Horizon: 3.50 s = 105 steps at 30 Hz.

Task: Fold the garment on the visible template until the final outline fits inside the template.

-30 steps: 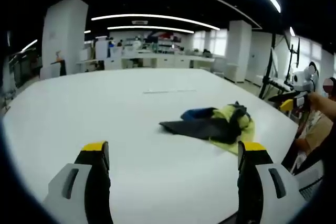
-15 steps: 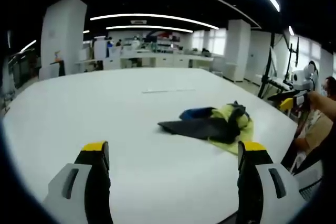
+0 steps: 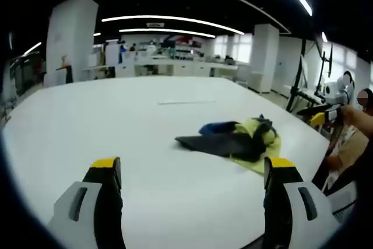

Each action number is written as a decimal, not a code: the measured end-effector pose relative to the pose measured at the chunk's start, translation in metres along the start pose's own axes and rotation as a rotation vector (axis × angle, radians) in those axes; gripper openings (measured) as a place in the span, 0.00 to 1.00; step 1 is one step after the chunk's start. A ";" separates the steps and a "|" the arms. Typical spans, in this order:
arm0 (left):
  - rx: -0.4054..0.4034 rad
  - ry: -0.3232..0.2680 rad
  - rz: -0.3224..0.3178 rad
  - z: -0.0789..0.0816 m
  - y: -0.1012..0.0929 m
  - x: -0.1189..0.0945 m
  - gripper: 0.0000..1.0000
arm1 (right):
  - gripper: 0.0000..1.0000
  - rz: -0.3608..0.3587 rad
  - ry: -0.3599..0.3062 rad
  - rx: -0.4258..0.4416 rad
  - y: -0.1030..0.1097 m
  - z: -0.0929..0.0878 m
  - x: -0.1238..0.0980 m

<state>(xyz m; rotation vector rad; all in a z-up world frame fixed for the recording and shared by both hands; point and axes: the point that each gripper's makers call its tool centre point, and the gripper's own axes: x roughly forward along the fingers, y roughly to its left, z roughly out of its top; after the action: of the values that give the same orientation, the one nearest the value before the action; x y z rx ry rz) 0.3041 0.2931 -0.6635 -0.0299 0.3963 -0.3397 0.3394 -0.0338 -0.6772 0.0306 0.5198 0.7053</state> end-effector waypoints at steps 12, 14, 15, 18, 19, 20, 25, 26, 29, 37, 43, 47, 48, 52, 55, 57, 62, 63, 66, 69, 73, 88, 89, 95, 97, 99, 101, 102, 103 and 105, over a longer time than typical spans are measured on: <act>0.040 -0.002 -0.087 0.011 -0.031 0.015 0.96 | 0.99 0.008 -0.007 -0.010 0.002 0.003 0.002; 0.041 0.007 -0.121 0.011 -0.042 0.021 0.94 | 0.99 0.008 -0.007 -0.009 0.001 0.003 0.003; 0.043 0.008 -0.131 0.011 -0.046 0.023 0.93 | 0.99 0.009 -0.007 -0.009 0.002 0.003 0.003; 0.051 0.010 -0.179 0.012 -0.061 0.031 0.92 | 0.99 0.016 -0.004 -0.012 0.003 0.003 0.005; 0.056 0.013 -0.195 0.012 -0.066 0.033 0.91 | 0.99 0.018 -0.002 -0.013 0.003 0.003 0.006; 0.061 0.018 -0.205 0.012 -0.070 0.037 0.91 | 0.99 0.021 -0.001 -0.014 0.004 0.002 0.006; 0.093 0.028 -0.263 0.015 -0.090 0.051 0.87 | 0.99 0.024 0.000 -0.013 0.003 0.002 0.008; 0.098 0.028 -0.274 0.016 -0.093 0.053 0.86 | 0.99 0.025 -0.001 -0.012 0.003 0.002 0.008; 0.113 0.028 -0.304 0.017 -0.102 0.063 0.85 | 0.99 0.028 0.000 -0.009 0.003 0.001 0.009; 0.173 0.056 -0.355 0.016 -0.122 0.091 0.79 | 0.99 0.036 0.004 -0.009 0.000 -0.002 0.012; 0.197 0.067 -0.387 0.015 -0.136 0.107 0.68 | 0.99 0.050 0.016 -0.014 0.001 -0.003 0.015; 0.217 0.065 -0.411 0.017 -0.147 0.118 0.63 | 0.99 0.058 0.024 -0.023 0.000 -0.003 0.020; 0.219 0.064 -0.421 0.018 -0.151 0.121 0.63 | 0.99 0.060 0.025 -0.024 0.001 -0.003 0.021; 0.237 0.058 -0.452 0.022 -0.165 0.132 0.59 | 0.99 0.067 0.028 -0.026 0.001 -0.004 0.026; 0.266 0.066 -0.453 0.024 -0.171 0.139 0.52 | 0.98 0.072 0.031 -0.024 0.002 -0.005 0.028; 0.284 0.063 -0.465 0.028 -0.176 0.144 0.50 | 0.98 0.077 0.036 -0.026 0.002 -0.005 0.031; 0.302 0.086 -0.486 0.029 -0.187 0.155 0.45 | 0.97 0.086 0.037 -0.032 0.001 -0.003 0.037; 0.307 0.094 -0.493 0.029 -0.191 0.158 0.43 | 0.97 0.087 0.037 -0.034 0.001 -0.003 0.037; 0.310 0.108 -0.509 0.028 -0.200 0.165 0.38 | 0.97 0.088 0.044 -0.038 0.000 -0.004 0.040; 0.319 0.126 -0.524 0.027 -0.211 0.174 0.35 | 0.97 0.082 0.042 -0.034 -0.002 -0.004 0.041; 0.325 0.151 -0.533 0.024 -0.221 0.183 0.31 | 0.96 0.080 0.038 -0.025 -0.005 -0.003 0.043; 0.403 0.304 -0.444 -0.011 -0.217 0.210 0.25 | 0.96 0.072 0.047 -0.036 -0.012 -0.002 0.050; 0.400 0.298 -0.444 -0.011 -0.217 0.212 0.23 | 0.96 0.072 0.050 -0.038 -0.013 -0.003 0.051; 0.381 0.296 -0.429 -0.009 -0.210 0.214 0.06 | 0.96 0.071 0.058 -0.043 -0.014 -0.006 0.050; 0.361 0.301 -0.434 -0.009 -0.209 0.214 0.04 | 0.95 0.070 0.056 -0.041 -0.015 -0.006 0.049; 0.345 0.290 -0.447 -0.007 -0.210 0.212 0.01 | 0.95 0.069 0.055 -0.040 -0.014 -0.006 0.049; 0.351 0.284 -0.454 -0.005 -0.210 0.210 0.01 | 0.95 0.071 0.052 -0.040 -0.014 -0.005 0.049; 0.364 0.281 -0.456 -0.004 -0.209 0.207 0.01 | 0.95 0.073 0.051 -0.038 -0.013 -0.005 0.048; 0.367 0.277 -0.459 -0.002 -0.209 0.206 0.01 | 0.95 0.073 0.050 -0.038 -0.013 -0.005 0.048; 0.371 0.256 -0.456 0.004 -0.207 0.201 0.00 | 0.95 0.074 0.049 -0.040 -0.013 -0.004 0.047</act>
<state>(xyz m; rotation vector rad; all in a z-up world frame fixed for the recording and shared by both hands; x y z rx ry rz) 0.4141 0.0314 -0.7157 0.2927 0.5747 -0.8684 0.3756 -0.0147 -0.7048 -0.0048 0.5532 0.7904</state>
